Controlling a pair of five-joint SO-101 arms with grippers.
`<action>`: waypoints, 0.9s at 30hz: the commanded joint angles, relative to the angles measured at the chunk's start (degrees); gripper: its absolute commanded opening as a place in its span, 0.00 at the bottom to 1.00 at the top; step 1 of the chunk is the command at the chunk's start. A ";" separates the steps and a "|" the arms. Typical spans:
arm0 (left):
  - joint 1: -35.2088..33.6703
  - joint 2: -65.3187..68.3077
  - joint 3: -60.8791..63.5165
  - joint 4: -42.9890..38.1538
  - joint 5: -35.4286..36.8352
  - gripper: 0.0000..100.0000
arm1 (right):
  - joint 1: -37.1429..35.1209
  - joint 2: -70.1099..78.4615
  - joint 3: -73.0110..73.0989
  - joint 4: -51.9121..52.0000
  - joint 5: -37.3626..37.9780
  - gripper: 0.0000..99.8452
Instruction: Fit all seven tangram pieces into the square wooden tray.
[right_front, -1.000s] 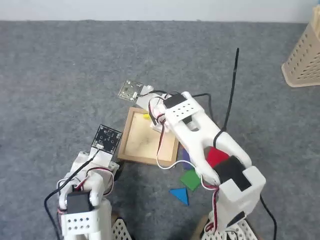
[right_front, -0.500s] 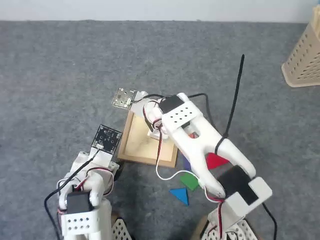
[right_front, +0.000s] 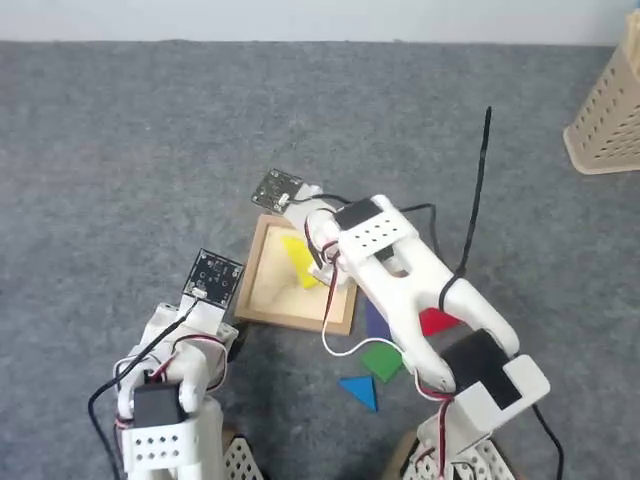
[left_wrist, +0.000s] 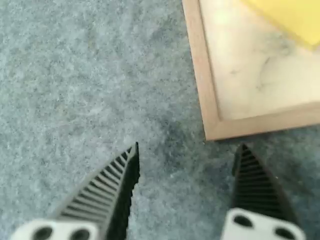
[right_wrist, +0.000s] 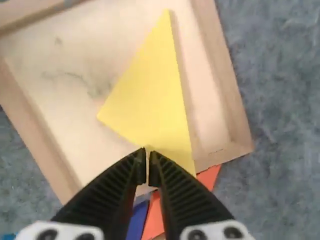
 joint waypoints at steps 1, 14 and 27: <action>0.26 -0.88 -0.48 0.26 -0.44 0.28 | 1.19 -0.57 -0.26 -4.53 -0.88 0.01; 0.26 -0.88 -0.48 0.26 -0.44 0.28 | 5.67 14.37 -14.15 -5.32 -4.22 0.01; 0.26 -0.88 -0.48 0.26 -0.44 0.28 | 8.40 11.12 -17.76 -1.89 -15.38 0.01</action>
